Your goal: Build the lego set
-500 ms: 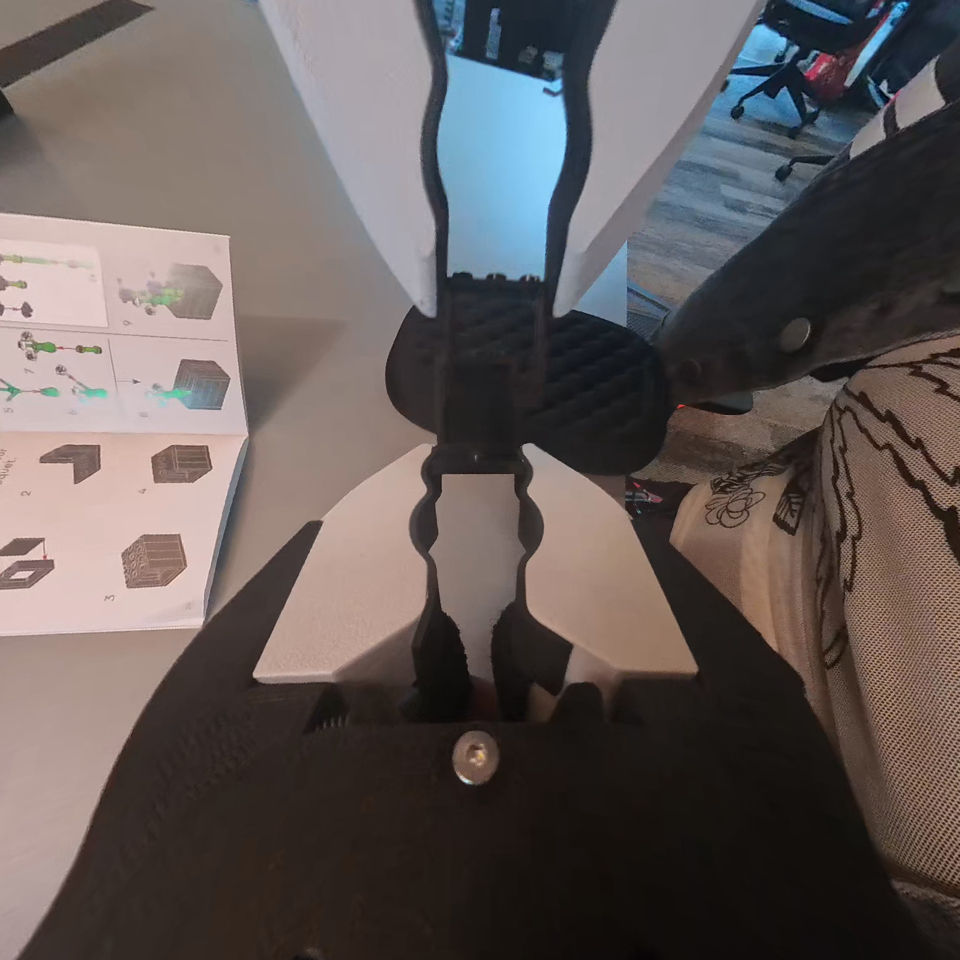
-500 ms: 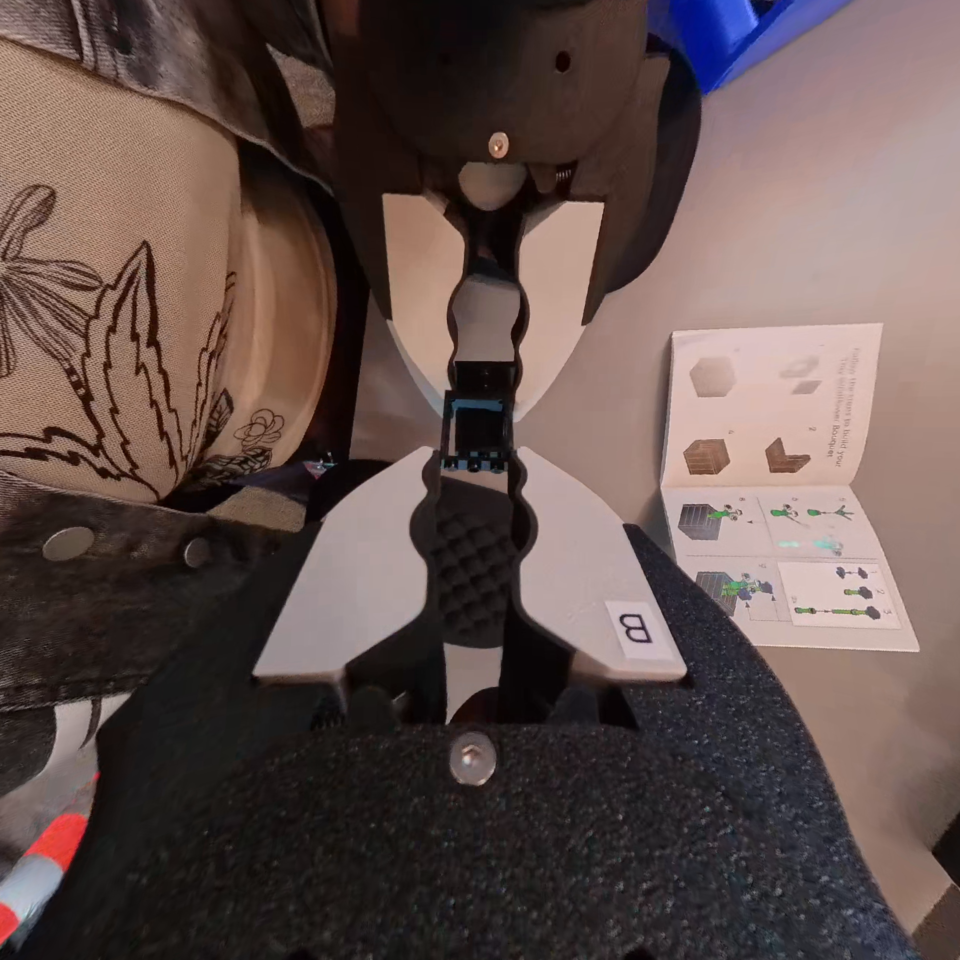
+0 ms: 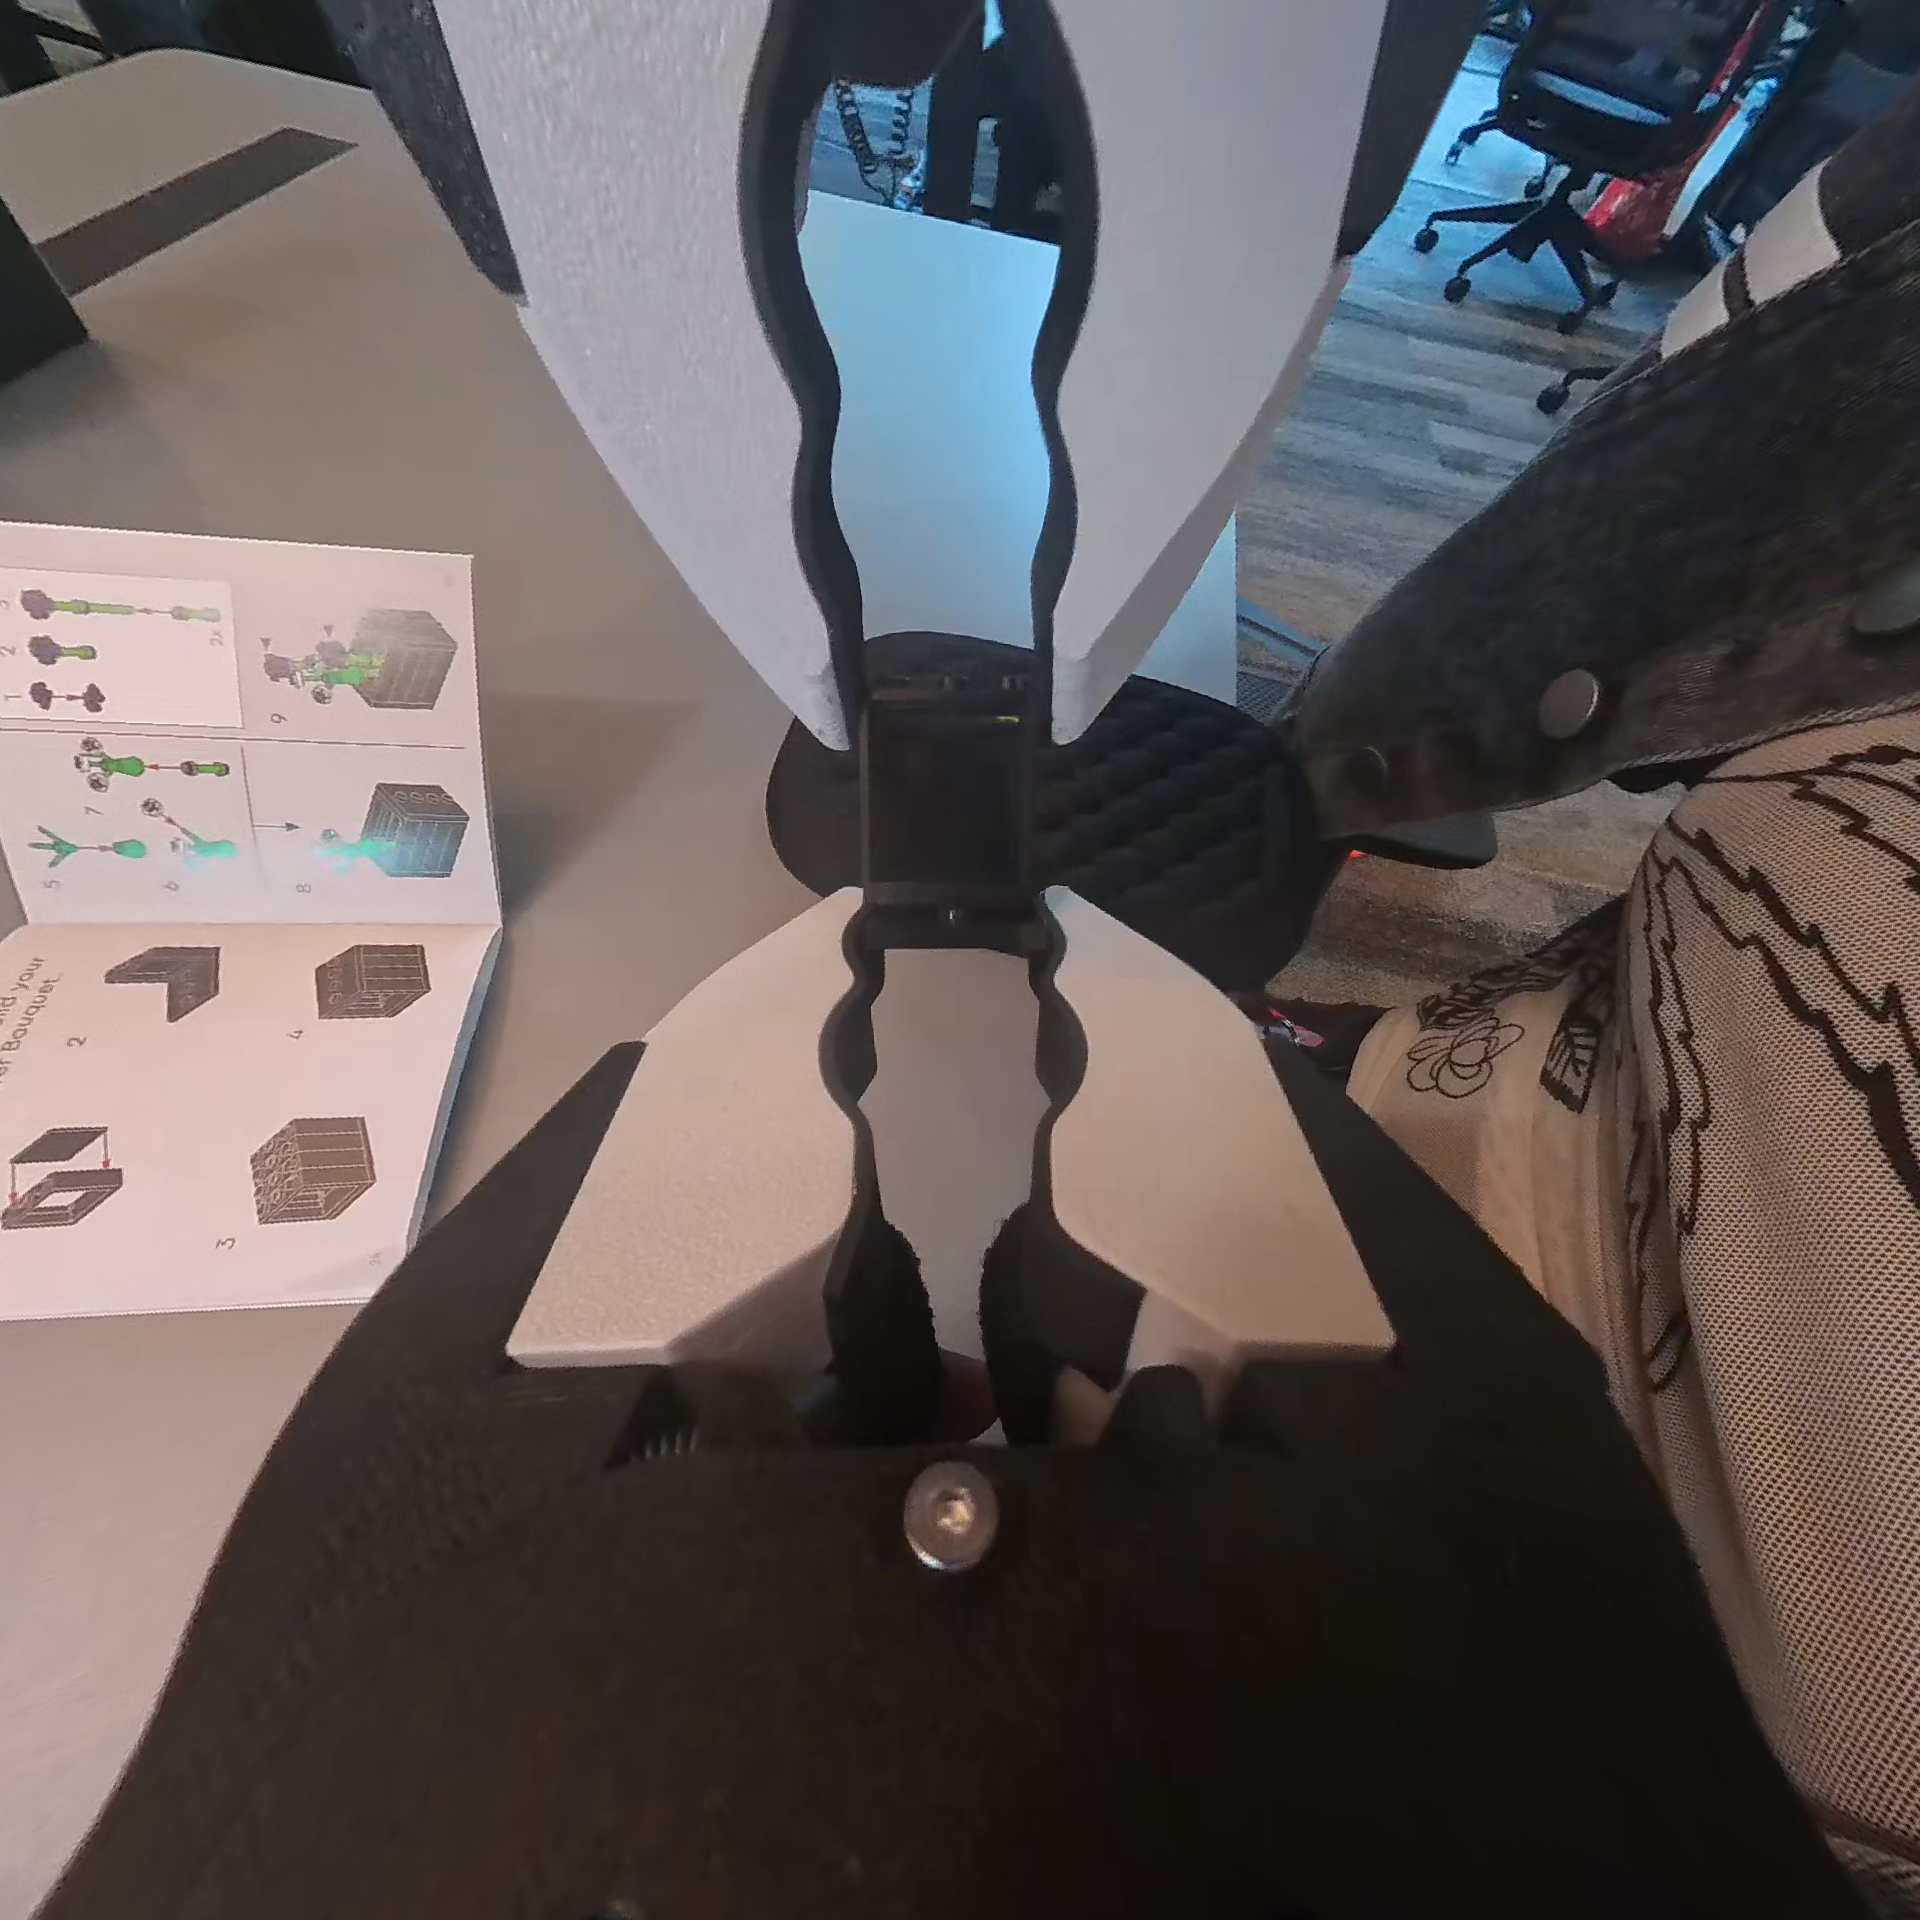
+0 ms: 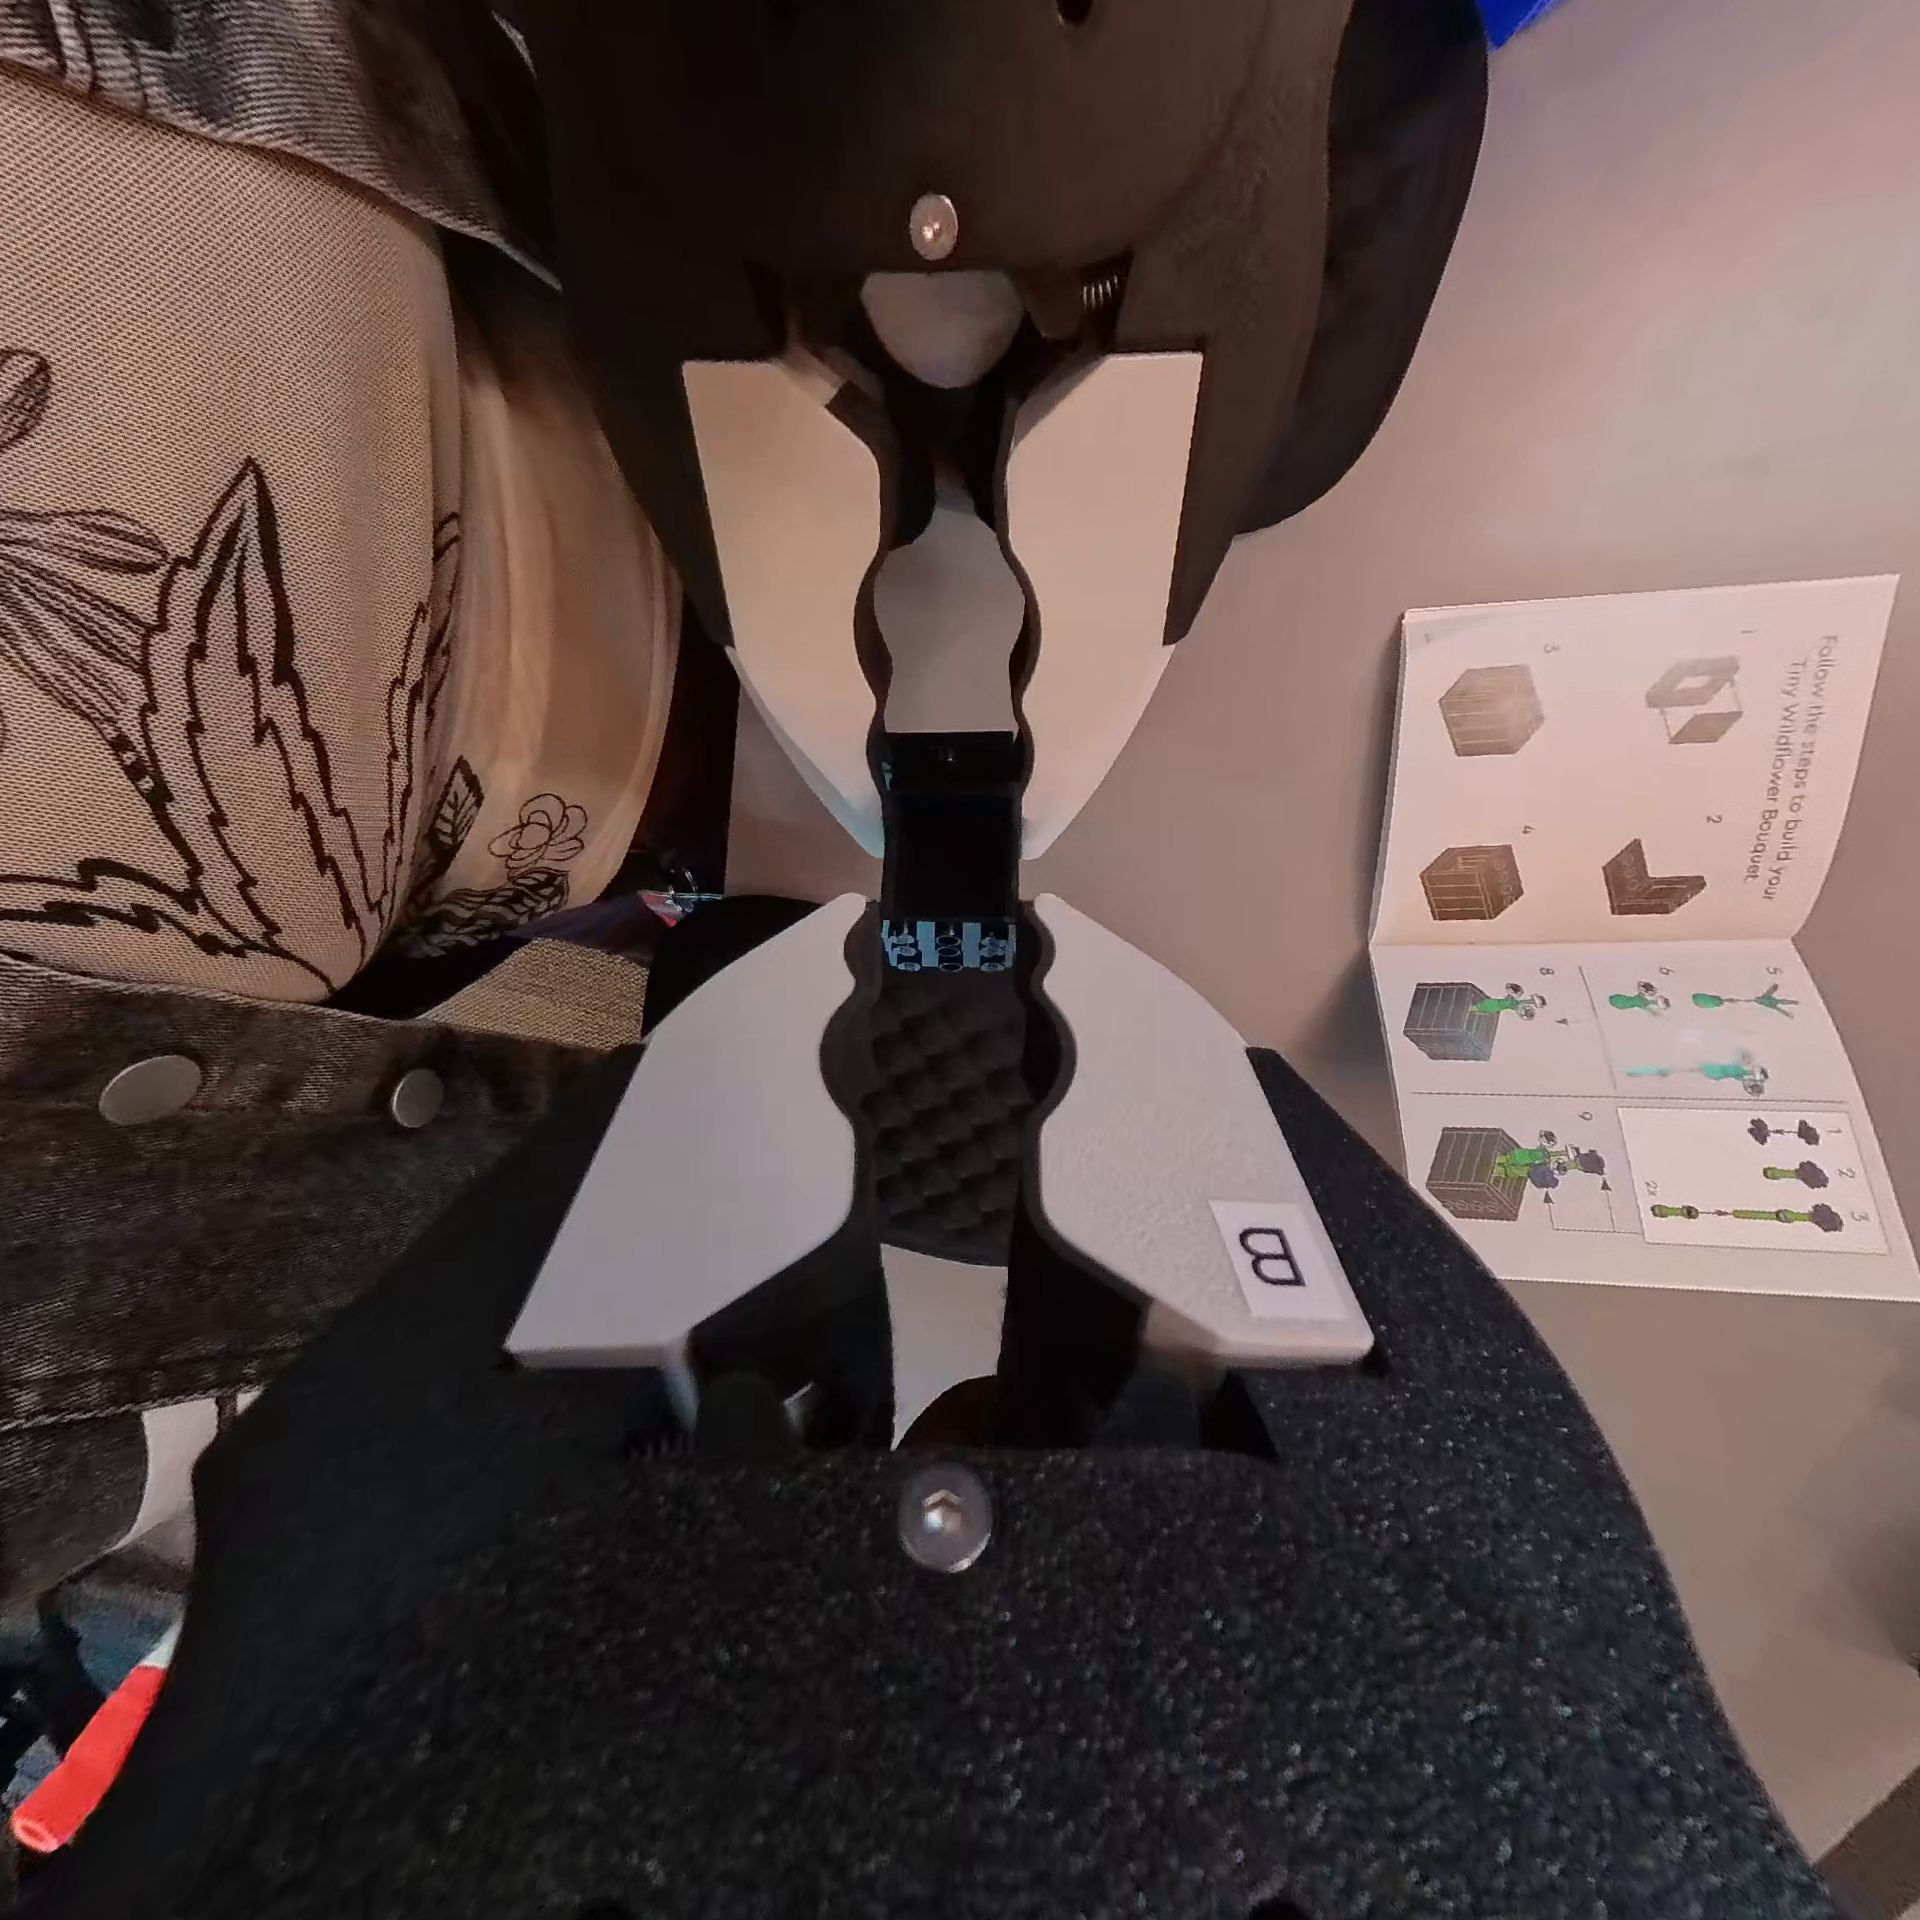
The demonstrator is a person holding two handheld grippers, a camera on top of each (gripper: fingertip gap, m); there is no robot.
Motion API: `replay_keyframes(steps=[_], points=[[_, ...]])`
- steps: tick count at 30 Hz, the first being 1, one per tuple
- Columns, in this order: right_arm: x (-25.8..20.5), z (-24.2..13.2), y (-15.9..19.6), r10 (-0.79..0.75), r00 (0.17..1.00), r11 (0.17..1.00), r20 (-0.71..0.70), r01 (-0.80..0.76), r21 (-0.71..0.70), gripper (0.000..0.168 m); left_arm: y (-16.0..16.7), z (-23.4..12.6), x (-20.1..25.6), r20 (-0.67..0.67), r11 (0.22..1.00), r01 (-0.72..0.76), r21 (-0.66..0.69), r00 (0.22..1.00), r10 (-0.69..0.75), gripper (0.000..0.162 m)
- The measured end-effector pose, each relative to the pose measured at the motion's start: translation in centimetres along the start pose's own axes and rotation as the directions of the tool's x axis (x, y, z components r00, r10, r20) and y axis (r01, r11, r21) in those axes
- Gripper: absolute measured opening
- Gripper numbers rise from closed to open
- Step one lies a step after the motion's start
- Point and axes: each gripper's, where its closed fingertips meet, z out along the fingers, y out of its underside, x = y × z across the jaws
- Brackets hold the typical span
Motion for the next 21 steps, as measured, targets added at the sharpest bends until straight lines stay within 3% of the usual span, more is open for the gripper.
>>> replay_keyframes(steps=[21], points=[[-0.28,0.81,0.43,-0.030,0.999,0.996,-0.020,0.028,-0.085,0.024,0.74,0.61,0.25,-0.020,0.997,-0.018,-0.073,1.000,0.016,0.027]])
